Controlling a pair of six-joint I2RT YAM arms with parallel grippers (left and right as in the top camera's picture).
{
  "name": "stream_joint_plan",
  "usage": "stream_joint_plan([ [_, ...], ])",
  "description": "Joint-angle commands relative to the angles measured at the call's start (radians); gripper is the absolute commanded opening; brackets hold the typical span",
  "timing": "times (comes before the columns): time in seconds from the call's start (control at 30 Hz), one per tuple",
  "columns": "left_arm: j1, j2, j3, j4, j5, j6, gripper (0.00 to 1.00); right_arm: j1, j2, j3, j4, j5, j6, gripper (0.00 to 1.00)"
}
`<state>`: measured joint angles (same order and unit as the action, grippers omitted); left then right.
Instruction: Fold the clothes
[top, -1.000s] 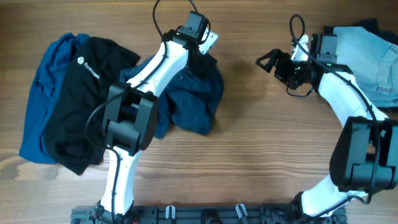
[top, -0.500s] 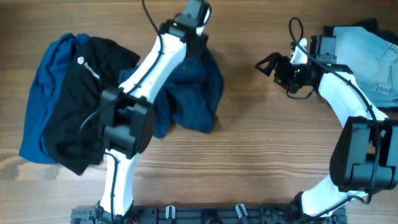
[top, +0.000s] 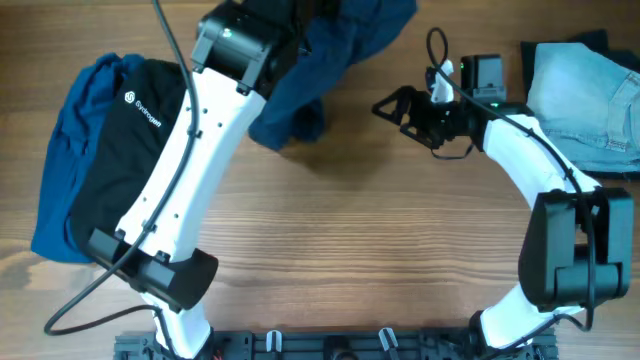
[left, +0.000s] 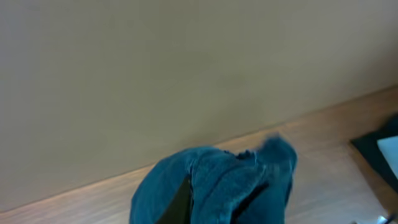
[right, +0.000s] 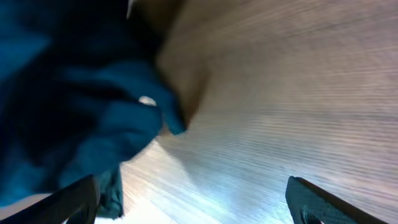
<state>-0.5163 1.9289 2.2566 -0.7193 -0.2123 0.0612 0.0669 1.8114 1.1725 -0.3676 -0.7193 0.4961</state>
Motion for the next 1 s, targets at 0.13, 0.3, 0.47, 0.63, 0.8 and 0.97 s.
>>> stream_joint_plan([
  [0.13, -0.030, 0.006, 0.003, -0.031, -0.010, 0.013, 0.04, -0.063, -0.026, 0.004, 0.223, -0.024, 0.140, 0.95],
  [0.3, -0.030, -0.005, 0.003, -0.084, -0.010, 0.013, 0.04, -0.141, -0.026, 0.004, 0.248, -0.028, 0.066, 0.96],
  [0.47, -0.030, -0.006, 0.003, -0.112, -0.010, 0.013, 0.04, -0.131, -0.024, 0.004, 0.182, -0.038, 0.026, 0.96],
  [0.63, -0.030, -0.006, 0.003, -0.112, -0.010, 0.013, 0.04, -0.085, -0.019, 0.003, 0.096, -0.040, 0.001, 0.96],
  [0.8, -0.030, -0.006, 0.003, -0.112, -0.010, 0.013, 0.04, -0.088, -0.019, 0.003, 0.090, -0.068, -0.004, 0.97],
  [0.97, -0.030, -0.006, 0.003, -0.112, -0.010, 0.013, 0.04, -0.088, -0.018, 0.003, 0.070, -0.068, -0.026, 0.99],
])
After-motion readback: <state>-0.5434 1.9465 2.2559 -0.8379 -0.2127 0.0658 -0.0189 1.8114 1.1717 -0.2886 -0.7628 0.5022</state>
